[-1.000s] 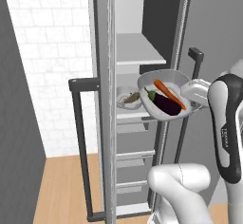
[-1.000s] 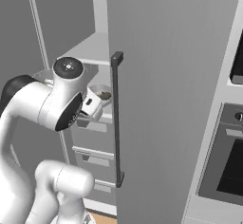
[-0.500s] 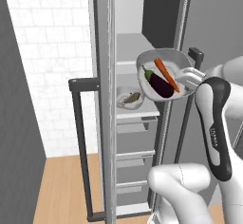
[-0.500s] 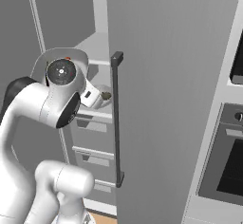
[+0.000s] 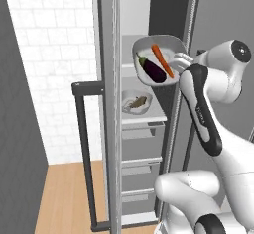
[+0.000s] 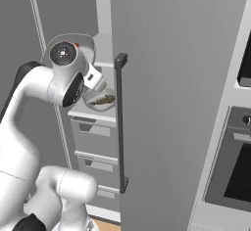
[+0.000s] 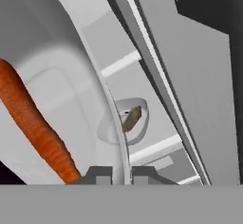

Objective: Take the meat container that has the fish and place it on the second highest rack of the freezer. Then take the vegetable container that has the carrot and eggplant and place it on the highest rack of the freezer.

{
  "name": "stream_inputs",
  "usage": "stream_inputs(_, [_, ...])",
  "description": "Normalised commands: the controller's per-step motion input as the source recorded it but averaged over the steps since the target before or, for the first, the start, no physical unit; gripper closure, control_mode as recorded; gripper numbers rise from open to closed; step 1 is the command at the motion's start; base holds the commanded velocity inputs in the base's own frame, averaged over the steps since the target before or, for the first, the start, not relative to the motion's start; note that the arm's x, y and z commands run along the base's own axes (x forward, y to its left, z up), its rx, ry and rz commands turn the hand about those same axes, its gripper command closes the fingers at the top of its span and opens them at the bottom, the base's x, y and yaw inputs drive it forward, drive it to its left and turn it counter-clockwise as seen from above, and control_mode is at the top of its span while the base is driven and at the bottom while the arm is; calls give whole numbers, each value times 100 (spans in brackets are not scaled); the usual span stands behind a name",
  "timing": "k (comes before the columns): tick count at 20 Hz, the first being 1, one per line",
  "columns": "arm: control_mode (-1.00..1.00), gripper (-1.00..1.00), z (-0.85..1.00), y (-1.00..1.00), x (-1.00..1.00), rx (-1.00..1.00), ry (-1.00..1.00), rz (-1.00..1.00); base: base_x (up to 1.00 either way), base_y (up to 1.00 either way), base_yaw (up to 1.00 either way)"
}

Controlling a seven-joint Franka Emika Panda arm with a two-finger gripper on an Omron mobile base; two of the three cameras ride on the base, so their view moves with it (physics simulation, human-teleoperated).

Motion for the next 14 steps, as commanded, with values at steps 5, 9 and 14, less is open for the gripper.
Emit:
stream_inputs(5, [-100, 100, -1, 34, 43, -9, 4, -7, 0, 0, 0])
stream_inputs(9, [-100, 100, -31, 36, 36, -14, 14, -11, 0, 0, 0])
stream_inputs(14, [-100, 100, -1, -1, 38, 3, 0, -16, 0, 0, 0])
